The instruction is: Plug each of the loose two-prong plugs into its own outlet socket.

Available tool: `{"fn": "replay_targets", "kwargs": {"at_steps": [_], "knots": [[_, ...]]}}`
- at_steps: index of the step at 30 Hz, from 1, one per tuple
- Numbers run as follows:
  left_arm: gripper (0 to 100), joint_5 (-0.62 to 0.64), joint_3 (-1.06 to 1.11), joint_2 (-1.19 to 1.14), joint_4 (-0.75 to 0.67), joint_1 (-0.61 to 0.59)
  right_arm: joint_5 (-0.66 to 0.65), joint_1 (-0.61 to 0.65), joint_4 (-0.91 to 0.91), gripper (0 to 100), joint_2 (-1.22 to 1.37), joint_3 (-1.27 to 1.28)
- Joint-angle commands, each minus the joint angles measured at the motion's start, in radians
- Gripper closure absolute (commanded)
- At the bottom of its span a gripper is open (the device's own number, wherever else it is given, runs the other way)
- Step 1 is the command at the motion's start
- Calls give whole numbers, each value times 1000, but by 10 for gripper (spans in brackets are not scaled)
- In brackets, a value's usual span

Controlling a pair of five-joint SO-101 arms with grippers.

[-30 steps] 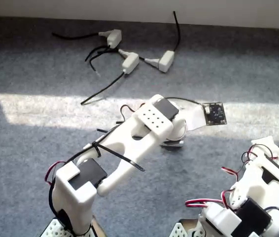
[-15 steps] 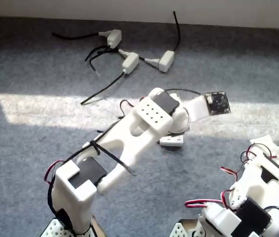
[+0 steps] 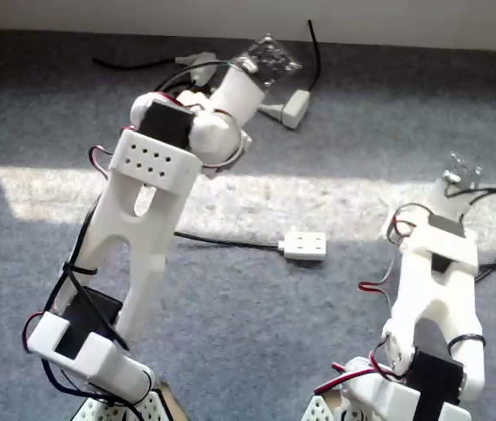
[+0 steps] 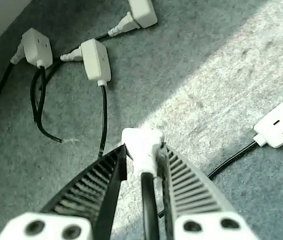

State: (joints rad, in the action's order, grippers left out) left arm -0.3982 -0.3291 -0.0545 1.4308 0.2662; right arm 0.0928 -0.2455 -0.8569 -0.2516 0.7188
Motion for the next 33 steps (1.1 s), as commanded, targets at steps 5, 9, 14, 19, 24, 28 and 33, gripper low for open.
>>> {"fn": "replay_targets", "kwargs": {"at_steps": [5, 9, 14, 19, 24, 28, 33], "knots": [[995, 114, 88, 53, 11, -117, -43, 352, -139, 991, -7, -113], [995, 104, 119, 53, 9, -111, -43, 374, -94, 990, -5, -50], [995, 91, 82, 54, -28, -117, -44, 352, -71, 990, -8, 5], [995, 87, 70, 53, -95, -82, -74, 352, -166, 991, -18, 2], [995, 87, 81, 44, -112, -22, -94, 354, -183, 991, -8, 5], [995, 89, 81, 44, -112, -25, -89, 358, -105, 991, -5, 41], [995, 91, 81, 45, -112, -22, -87, 369, -18, 991, -5, 107]]}}
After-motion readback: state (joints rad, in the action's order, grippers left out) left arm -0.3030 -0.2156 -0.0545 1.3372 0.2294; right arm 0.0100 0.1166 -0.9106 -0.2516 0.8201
